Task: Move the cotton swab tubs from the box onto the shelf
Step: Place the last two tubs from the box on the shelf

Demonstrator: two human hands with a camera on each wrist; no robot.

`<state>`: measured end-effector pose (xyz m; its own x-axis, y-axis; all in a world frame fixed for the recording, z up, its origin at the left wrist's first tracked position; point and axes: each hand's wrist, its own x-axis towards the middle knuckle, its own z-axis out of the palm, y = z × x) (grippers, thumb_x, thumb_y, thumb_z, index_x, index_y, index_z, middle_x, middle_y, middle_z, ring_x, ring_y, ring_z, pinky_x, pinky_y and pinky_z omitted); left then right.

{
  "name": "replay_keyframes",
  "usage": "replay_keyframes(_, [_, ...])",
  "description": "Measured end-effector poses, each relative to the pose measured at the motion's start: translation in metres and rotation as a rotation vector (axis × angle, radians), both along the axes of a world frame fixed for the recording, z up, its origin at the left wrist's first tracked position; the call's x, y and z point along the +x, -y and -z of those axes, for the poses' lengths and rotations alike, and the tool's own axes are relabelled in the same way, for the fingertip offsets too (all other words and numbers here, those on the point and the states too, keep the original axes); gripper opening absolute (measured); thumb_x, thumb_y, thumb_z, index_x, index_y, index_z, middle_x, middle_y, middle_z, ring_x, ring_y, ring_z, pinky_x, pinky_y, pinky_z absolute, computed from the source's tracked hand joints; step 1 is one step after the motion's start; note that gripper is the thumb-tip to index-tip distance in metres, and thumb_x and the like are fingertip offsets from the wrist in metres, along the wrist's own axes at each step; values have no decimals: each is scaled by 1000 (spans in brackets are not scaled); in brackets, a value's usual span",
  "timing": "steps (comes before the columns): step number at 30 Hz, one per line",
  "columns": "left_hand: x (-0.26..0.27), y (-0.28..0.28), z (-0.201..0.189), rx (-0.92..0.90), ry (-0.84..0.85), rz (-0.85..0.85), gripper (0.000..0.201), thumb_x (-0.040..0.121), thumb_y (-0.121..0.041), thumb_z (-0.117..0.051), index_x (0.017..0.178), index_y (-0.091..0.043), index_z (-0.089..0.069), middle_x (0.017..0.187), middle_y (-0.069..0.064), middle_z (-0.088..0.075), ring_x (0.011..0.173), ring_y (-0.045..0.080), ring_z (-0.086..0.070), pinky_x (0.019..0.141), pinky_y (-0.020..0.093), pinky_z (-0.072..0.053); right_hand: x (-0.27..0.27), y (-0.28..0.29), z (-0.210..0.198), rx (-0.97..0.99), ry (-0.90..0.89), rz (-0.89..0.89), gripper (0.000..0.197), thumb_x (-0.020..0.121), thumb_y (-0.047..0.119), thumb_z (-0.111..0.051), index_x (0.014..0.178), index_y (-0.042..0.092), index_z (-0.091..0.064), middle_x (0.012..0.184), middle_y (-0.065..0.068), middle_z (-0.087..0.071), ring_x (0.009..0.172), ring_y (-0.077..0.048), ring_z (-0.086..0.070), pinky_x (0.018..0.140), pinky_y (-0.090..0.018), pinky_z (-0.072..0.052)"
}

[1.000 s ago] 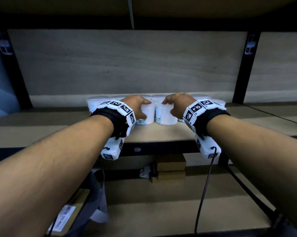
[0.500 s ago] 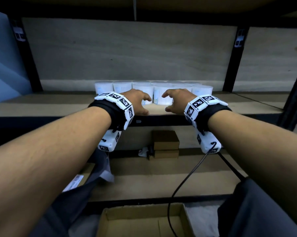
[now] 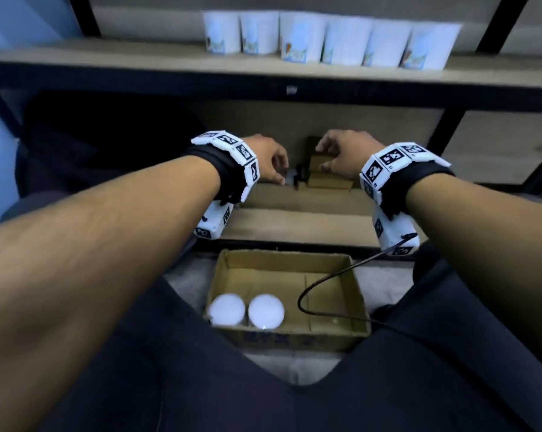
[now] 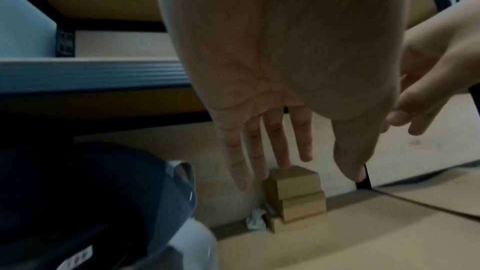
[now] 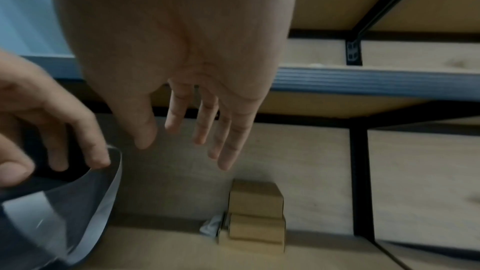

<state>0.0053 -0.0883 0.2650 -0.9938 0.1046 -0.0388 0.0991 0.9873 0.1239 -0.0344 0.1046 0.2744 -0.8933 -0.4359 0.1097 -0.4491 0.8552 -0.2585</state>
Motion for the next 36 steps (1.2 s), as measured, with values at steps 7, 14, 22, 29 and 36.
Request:
replay_keyframes(7, [6,19,91,-28,301,-53,65,75,-42,-80,133,-24,-58,134,-1,-57,120,21,-56,100,28,-43,2,21,85,86,219,34,42,85,36,-72,124,26,-59,129,-2,-60,121,-24,-52,96,-30,-43])
replay_keyframes(14, [5,39,178,-83,544,-65,69,75,-49,-77,134,-21,-54,132,1,-57,116,25,-56,97,32,-46,4,52,178,167,406,-32,49,84,39,-72,127,21,-57,125,-9,-62,111,-29,-59,85,-29,-47])
replay_keyframes(22, [13,67,274,-132,703,-114,69,51,-70,-72,114,-47,-53,109,-11,-56,97,18,-60,87,34,-54,11,80,279,360,631,-87,71,69,48,-74,131,35,-42,129,-4,-52,105,-33,-60,86,-45,-53])
replay_keyframes(29, [46,57,284,-73,711,-165,82,50,-56,-71,125,-41,-40,115,-5,-48,99,28,-59,80,40,-54,38,80,315,320,732,-50,84,68,61,-74,137,33,-35,128,-7,-40,113,-40,-54,93,-50,-50])
replay_keyframes(36, [53,55,312,-80,622,-143,90,47,-53,-76,128,-34,-41,116,-2,-48,104,29,-52,72,35,-41,51,84,333,281,749,-57,92,63,60,-76,136,35,-27,128,-8,-35,114,-41,-50,89,-48,-51])
